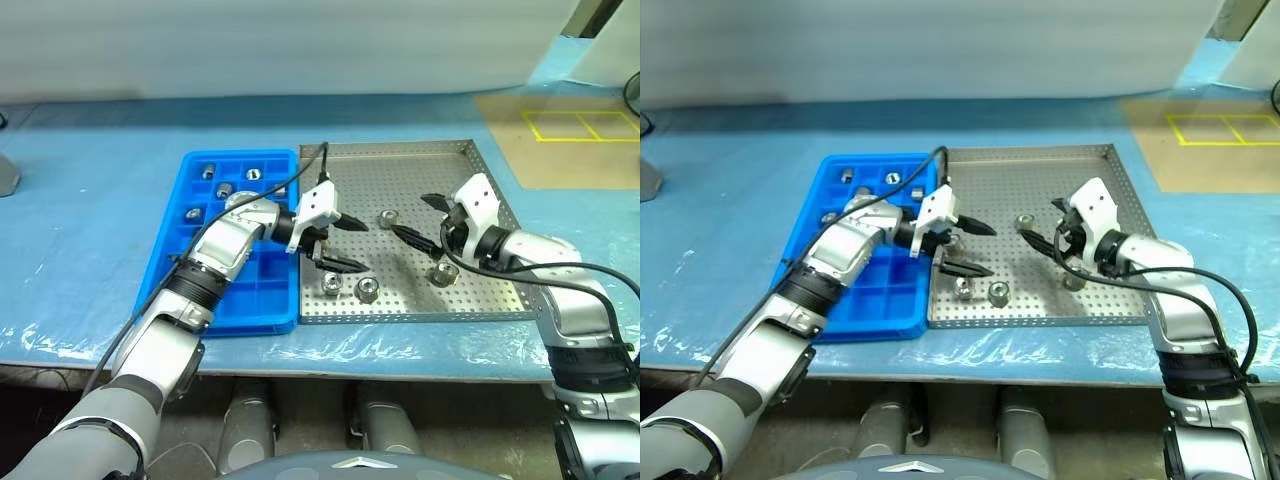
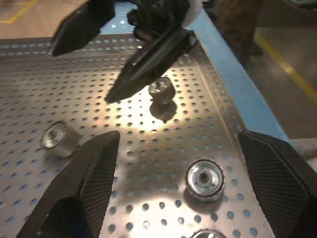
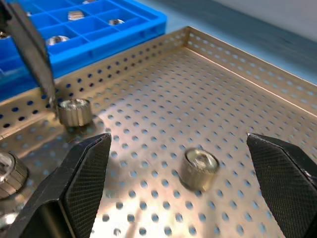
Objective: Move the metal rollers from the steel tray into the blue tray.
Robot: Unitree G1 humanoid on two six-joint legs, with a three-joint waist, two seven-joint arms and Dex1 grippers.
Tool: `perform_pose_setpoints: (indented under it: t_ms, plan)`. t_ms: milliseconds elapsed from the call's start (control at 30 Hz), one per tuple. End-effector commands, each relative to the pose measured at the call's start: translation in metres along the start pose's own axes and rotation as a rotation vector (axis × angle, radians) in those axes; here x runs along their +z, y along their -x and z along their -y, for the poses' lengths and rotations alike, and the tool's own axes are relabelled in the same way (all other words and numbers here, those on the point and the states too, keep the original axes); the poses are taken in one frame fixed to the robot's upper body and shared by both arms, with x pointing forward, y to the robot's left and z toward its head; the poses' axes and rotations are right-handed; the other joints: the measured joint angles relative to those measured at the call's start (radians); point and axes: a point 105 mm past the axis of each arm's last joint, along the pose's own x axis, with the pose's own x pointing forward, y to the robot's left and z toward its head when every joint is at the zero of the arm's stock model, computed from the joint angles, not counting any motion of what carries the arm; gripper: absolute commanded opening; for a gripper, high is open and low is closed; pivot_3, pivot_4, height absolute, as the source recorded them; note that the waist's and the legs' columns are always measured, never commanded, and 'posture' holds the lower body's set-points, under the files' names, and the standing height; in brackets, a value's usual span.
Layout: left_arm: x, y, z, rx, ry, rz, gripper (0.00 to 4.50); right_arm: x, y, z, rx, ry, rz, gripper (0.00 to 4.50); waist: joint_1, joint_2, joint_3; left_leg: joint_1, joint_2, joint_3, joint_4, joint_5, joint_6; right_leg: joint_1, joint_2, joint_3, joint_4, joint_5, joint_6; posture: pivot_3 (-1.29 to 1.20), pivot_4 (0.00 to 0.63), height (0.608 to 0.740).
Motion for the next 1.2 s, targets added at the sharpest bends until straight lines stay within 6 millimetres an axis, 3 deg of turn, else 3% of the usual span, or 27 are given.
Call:
perform_pose_setpoints:
  t_ms: [33,600,967,1133,1200]
  plan:
    - [-0.004,-0.008,0.005,-0.08,-0.033,-0.031,4.03,0.013,0.012,0.0,-0.047,0.024,0.039,4.5,-0.016,0.0,0.0,0.0,0.0,0.0,0.0,0.0,0.0,0.0,0.0,0.0,0.0,0.0,0.0,-0.4,0.15,0.74]
    - [-0.048,-0.029,0.01,-0.125,0.033,-0.171,4.03,0.001,0.022,-0.002,-0.121,0.014,-0.012,4.5,-0.034,0.0,0.0,-0.001,-0.001,0.0,0.005,-0.003,0.004,0.003,0.0,0.0,-0.001,0.0,0.0,-0.46,0.15,0.74]
    - [-0.06,-0.036,0.008,-0.069,0.005,-0.217,4.03,0.0,0.022,-0.003,-0.128,0.016,-0.017,4.5,-0.035,0.001,-0.001,0.0,-0.001,0.0,0.007,-0.004,0.006,0.005,-0.001,0.0,-0.002,0.0,0.001,-0.47,0.15,0.74]
    - [-0.063,-0.036,0.006,-0.052,-0.009,-0.226,2.79,0.0,0.022,-0.003,-0.137,0.015,-0.017,4.5,-0.036,0.002,-0.001,0.001,-0.001,0.0,0.007,-0.004,0.006,0.005,-0.001,0.0,-0.002,-0.001,0.002,-0.47,0.15,0.74]
    - [-0.062,-0.036,0.005,-0.044,-0.007,-0.224,2.79,-0.001,0.022,-0.003,-0.137,0.014,-0.017,4.5,-0.036,0.004,-0.003,0.001,-0.001,-0.001,0.007,-0.004,0.006,0.006,-0.001,0.0,-0.002,-0.002,0.003,-0.47,0.15,0.74]
